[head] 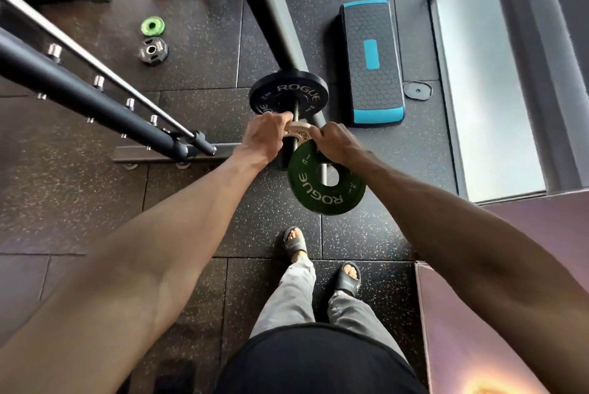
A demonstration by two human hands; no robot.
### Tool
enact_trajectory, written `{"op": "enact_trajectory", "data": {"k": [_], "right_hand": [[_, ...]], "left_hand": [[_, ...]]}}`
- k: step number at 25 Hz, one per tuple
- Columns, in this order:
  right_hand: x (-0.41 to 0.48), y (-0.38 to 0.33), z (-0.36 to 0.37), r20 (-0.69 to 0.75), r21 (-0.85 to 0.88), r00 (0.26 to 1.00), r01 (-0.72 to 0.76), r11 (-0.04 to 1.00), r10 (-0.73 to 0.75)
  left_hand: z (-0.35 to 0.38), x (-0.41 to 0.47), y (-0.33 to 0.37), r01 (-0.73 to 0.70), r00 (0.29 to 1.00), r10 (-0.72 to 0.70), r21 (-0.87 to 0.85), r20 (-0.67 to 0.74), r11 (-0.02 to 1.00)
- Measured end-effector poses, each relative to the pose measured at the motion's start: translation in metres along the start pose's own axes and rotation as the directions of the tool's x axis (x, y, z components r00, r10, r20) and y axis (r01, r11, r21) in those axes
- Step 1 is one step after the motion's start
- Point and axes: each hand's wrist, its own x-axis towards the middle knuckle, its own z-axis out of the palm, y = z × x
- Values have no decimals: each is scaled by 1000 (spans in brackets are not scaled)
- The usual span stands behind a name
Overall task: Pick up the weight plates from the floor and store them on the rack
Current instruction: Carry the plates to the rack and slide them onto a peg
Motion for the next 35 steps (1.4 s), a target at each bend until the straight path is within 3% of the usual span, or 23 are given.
{"op": "enact_trajectory", "data": {"k": [3, 6, 9, 13, 16, 18, 23, 32, 35], "right_hand": [[-17, -3, -7, 235, 12, 968, -95, 995, 90], [-33, 4, -16, 541, 95, 826, -249, 964, 160], [-40, 3, -27, 666, 162, 739, -277, 947, 102], [-33, -18, -19, 595, 142, 803, -84, 986, -17], [-30, -32, 10, 397, 12, 902, 177, 984, -167], [-27, -35, 29, 288, -26, 922, 277, 961, -258], [-20, -46, 54, 41, -27, 960, 280, 960, -279], [-22, -51, 63, -24, -347, 915, 371, 862, -403], [-26, -44, 57, -21, -400, 891, 408, 821, -453]], "left_hand": [[4, -39, 6, 16, 999, -15, -44, 40, 999], [11, -69, 11, 75, 997, -72, -94, 34, 993], [20, -100, 9, 114, 987, -104, -75, 122, 991], [35, -139, -2, 264, 949, -252, -39, 192, 964], [41, -157, -15, 302, 920, -293, 4, 261, 953], [43, -165, -26, 343, 894, -329, 7, 303, 939], [45, -167, -40, 300, 869, -254, -45, 424, 953], [15, -127, -33, 266, 875, -137, -225, 464, 937], [9, -114, -29, 211, 901, -108, -207, 421, 955]]}}
